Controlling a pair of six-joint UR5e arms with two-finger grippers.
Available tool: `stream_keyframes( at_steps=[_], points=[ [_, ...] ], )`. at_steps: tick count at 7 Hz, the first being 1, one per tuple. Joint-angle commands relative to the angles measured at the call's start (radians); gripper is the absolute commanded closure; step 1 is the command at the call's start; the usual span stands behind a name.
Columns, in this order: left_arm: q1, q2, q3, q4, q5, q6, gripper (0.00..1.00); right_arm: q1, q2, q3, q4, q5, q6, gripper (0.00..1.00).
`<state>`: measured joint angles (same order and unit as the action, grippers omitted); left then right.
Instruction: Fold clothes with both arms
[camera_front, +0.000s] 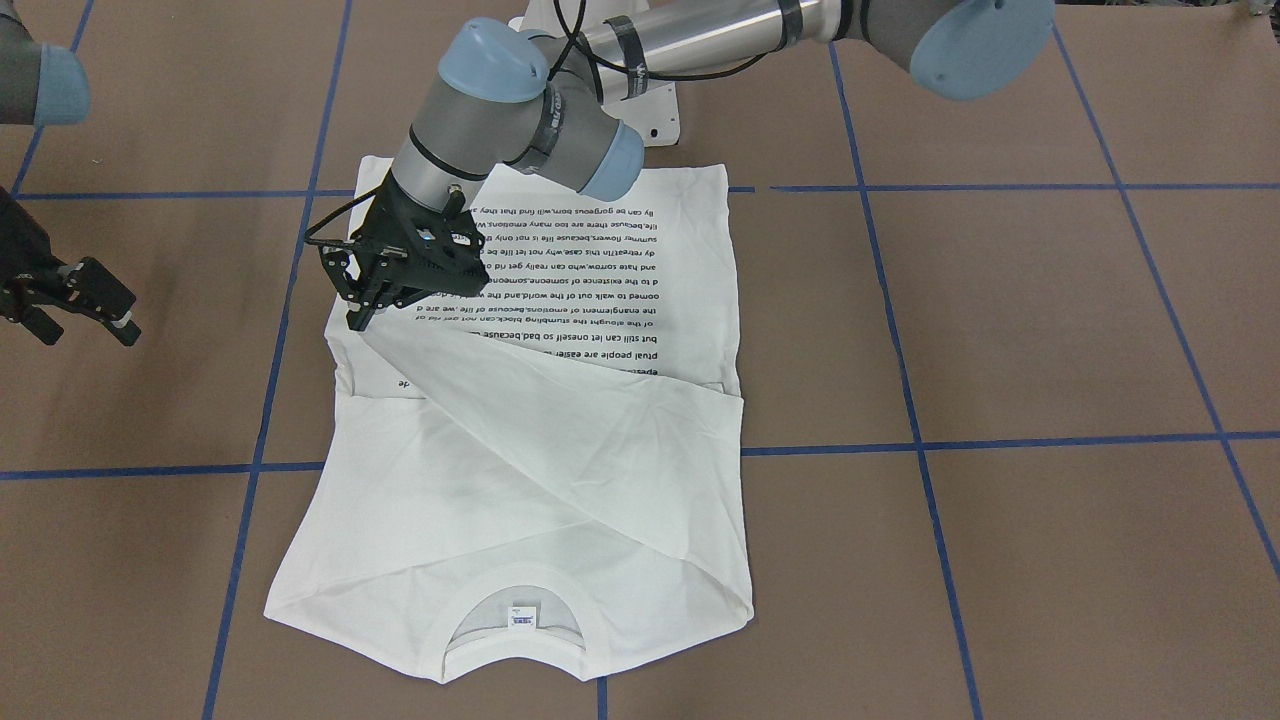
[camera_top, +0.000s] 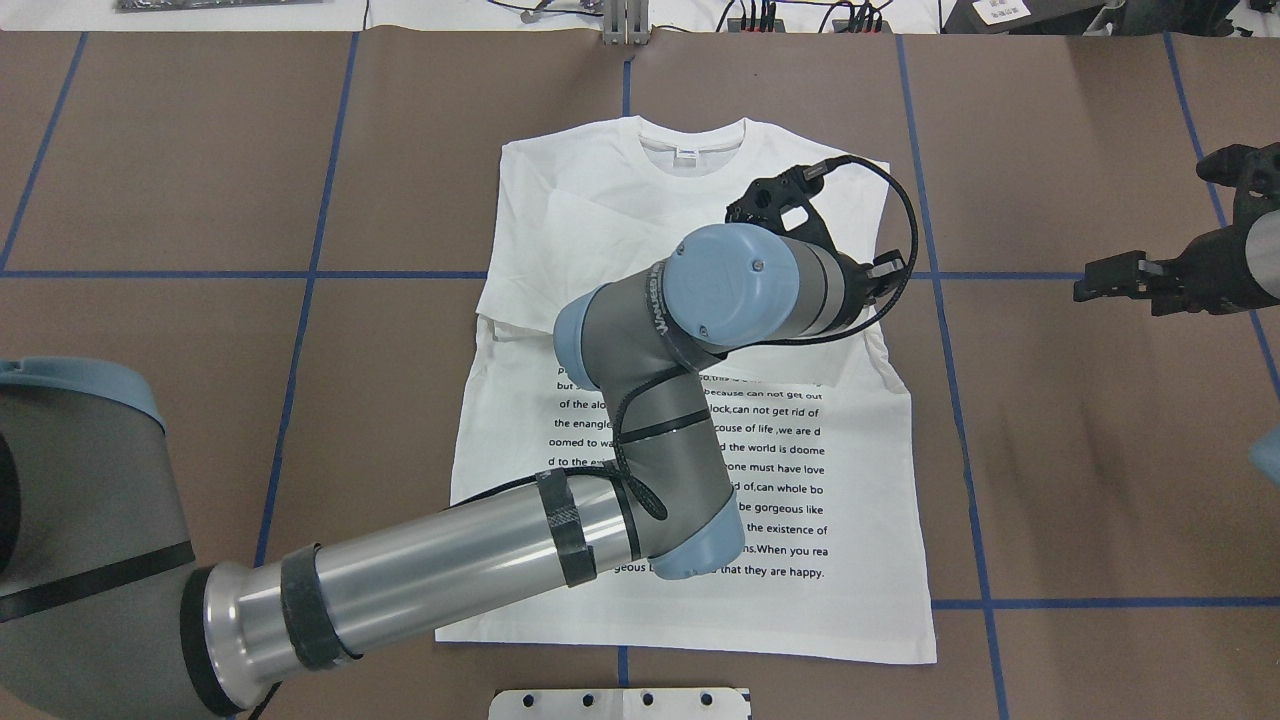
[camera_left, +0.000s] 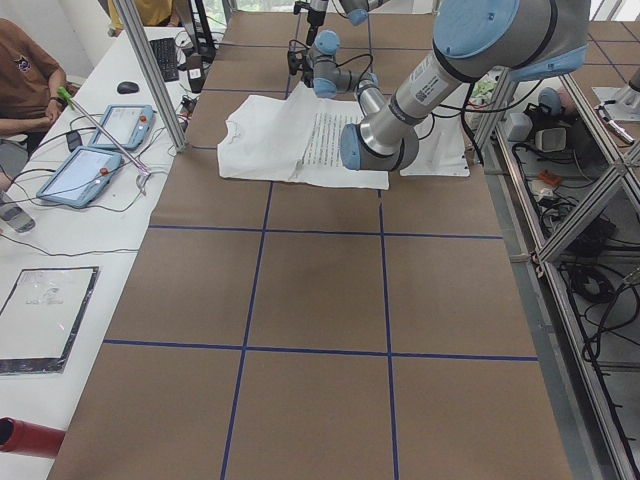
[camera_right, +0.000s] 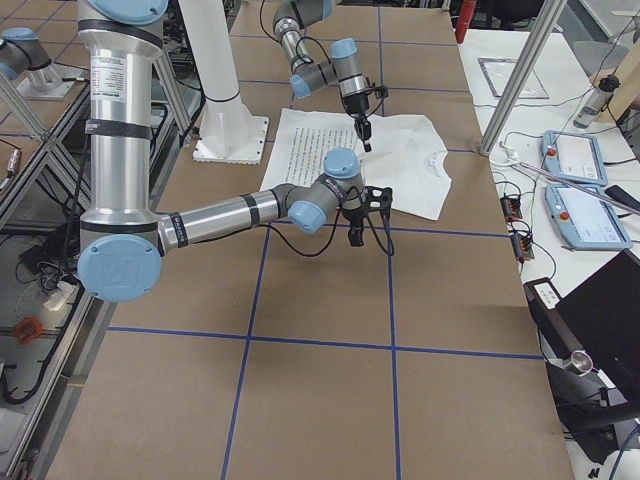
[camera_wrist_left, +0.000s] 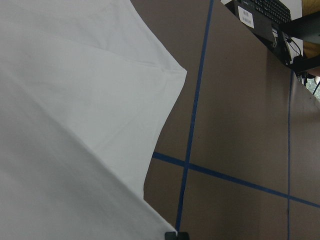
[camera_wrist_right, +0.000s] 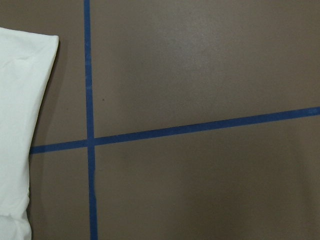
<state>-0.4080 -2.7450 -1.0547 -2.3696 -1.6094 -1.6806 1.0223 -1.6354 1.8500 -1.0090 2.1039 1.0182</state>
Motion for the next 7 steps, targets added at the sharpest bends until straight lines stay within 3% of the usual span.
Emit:
stream_keyframes(
  at_steps=[1, 4, 6, 7],
  points=[
    [0.024, -0.025, 0.069, -0.060, 0.026, 0.002, 1.00, 0.001, -0.001, -0.002, 0.000, -0.001, -0.001, 0.00],
    [0.024, -0.038, 0.117, -0.132, 0.091, 0.001, 1.00, -0.001, -0.001, -0.012, 0.000, -0.002, -0.001, 0.00],
    [0.023, -0.061, 0.130, -0.134, 0.112, -0.007, 0.81, -0.001, -0.001, -0.044, 0.016, -0.004, 0.000, 0.00],
    [0.023, -0.070, 0.128, -0.134, 0.114, -0.010, 0.03, -0.001, -0.004, -0.055, 0.076, 0.001, 0.009, 0.00]
  ],
)
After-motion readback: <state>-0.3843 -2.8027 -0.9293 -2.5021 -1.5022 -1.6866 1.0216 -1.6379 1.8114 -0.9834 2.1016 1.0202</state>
